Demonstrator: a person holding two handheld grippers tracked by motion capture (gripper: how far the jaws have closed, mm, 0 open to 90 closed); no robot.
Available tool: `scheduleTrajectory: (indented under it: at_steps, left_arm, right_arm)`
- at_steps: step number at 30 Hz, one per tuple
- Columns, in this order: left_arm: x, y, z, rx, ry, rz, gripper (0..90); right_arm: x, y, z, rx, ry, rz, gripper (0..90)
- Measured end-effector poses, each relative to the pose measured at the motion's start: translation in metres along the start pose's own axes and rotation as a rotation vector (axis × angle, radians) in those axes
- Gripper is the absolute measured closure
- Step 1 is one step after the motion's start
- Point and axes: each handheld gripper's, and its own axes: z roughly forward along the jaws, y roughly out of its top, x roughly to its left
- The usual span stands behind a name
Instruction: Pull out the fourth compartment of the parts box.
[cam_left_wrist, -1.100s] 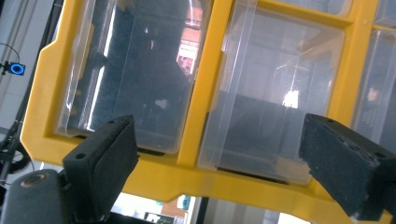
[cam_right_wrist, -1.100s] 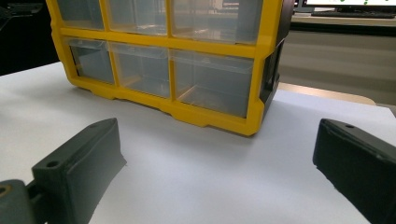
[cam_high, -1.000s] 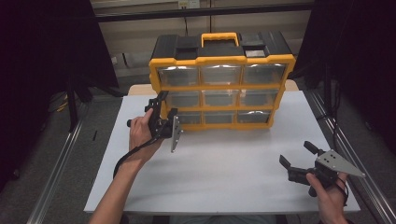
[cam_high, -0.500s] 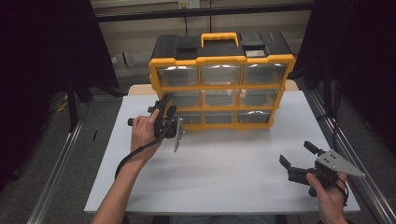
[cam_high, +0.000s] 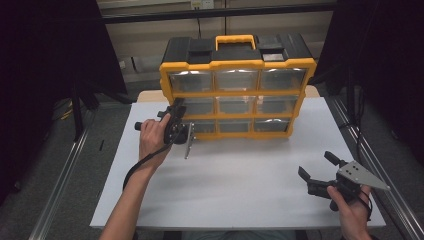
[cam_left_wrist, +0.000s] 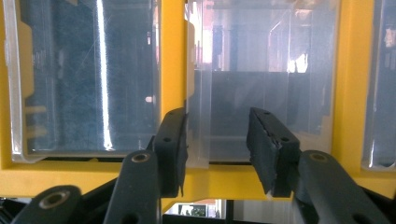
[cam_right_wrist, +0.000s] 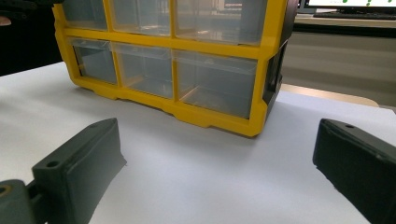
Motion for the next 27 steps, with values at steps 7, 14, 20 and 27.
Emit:
scheduleTrajectory:
  at_steps: [7,14,20,27]
  left_arm:
    - [0.0022,0.0006,-0.0003,0.0,0.034,0.008,68.7]
    - [0.002,0.0004,-0.0002,0.0,0.047,-0.014,76.1]
    - [0.0022,0.0002,-0.0006,0.004,0.053,0.004,79.4]
    - [0.0001,-0.0006,0.0004,-0.022,0.067,-0.011,80.1]
  right_arm:
    - [-0.0007,-0.0003,0.0006,0.0,0.009,-0.002,1.2]
    - [-0.0005,-0.0002,0.0,0.004,0.007,0.003,1.2]
    - [-0.0006,-0.0003,0.0004,0.003,0.01,0.001,1.2]
    - [-0.0008,-0.0001,0.0003,0.0,0.012,0.003,1.0]
